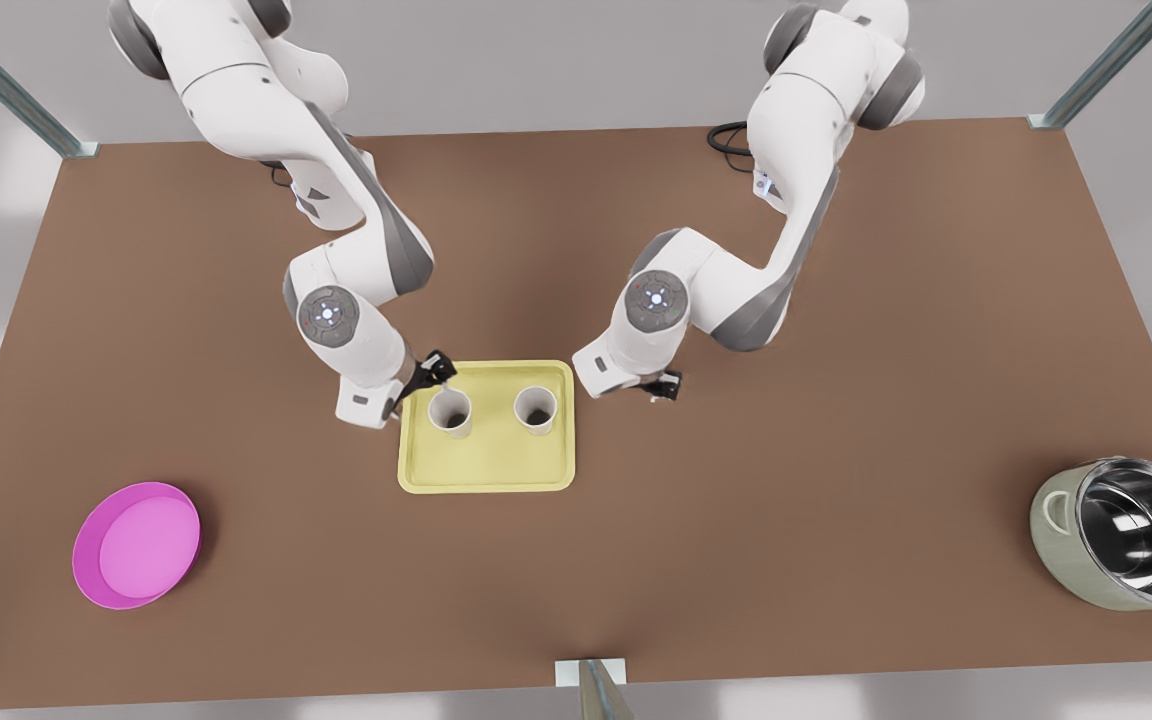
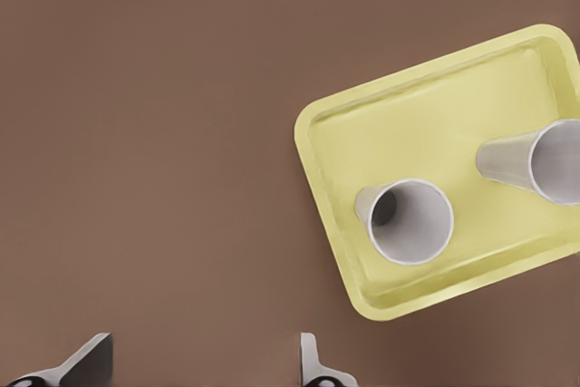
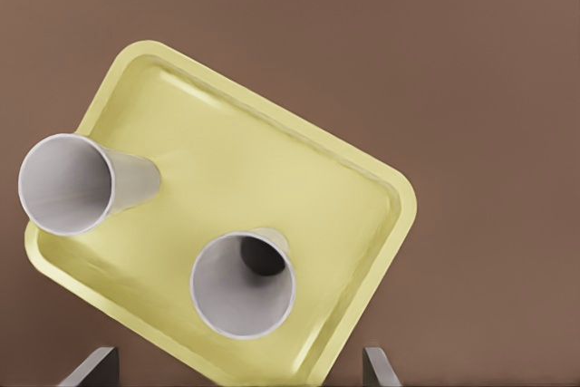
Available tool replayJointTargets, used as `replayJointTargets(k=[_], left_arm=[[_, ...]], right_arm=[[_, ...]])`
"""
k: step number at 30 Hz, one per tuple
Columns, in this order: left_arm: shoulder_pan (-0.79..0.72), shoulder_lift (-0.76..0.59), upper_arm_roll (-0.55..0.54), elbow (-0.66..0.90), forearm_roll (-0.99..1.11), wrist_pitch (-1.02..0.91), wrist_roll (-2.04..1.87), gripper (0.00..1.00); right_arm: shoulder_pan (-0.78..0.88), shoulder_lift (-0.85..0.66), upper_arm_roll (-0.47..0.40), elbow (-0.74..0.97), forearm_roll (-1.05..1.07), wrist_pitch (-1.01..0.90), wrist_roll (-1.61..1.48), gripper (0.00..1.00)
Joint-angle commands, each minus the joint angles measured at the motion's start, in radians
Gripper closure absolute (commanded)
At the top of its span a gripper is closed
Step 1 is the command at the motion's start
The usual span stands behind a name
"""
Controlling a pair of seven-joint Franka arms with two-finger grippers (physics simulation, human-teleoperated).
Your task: Use the left arm to pick up the white IKEA cup from the tray and place it on the middle-left position; use the right arm to pick up the white IKEA cup from the tray and place it on the middle-right position
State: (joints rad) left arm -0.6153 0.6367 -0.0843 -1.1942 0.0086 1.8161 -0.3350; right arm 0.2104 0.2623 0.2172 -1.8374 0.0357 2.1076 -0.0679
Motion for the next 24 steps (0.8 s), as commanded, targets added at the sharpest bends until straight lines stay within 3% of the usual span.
replayJointTargets(k=[1,8,24], left_arm=[[-0.018,0.052,0.003,0.044,0.027,0.089,-0.409,0.00],[-0.069,0.115,-0.002,0.042,0.068,0.160,-0.453,0.00],[-0.118,0.261,0.005,0.033,0.108,0.419,-0.550,0.00]], right_arm=[[-0.029,-0.002,-0.005,-0.022,0.003,0.118,0.085,0.00],[0.027,0.066,-0.002,-0.016,-0.002,0.195,0.183,0.00],[-0.017,0.173,-0.007,-0.017,-0.046,0.272,0.160,0.00]])
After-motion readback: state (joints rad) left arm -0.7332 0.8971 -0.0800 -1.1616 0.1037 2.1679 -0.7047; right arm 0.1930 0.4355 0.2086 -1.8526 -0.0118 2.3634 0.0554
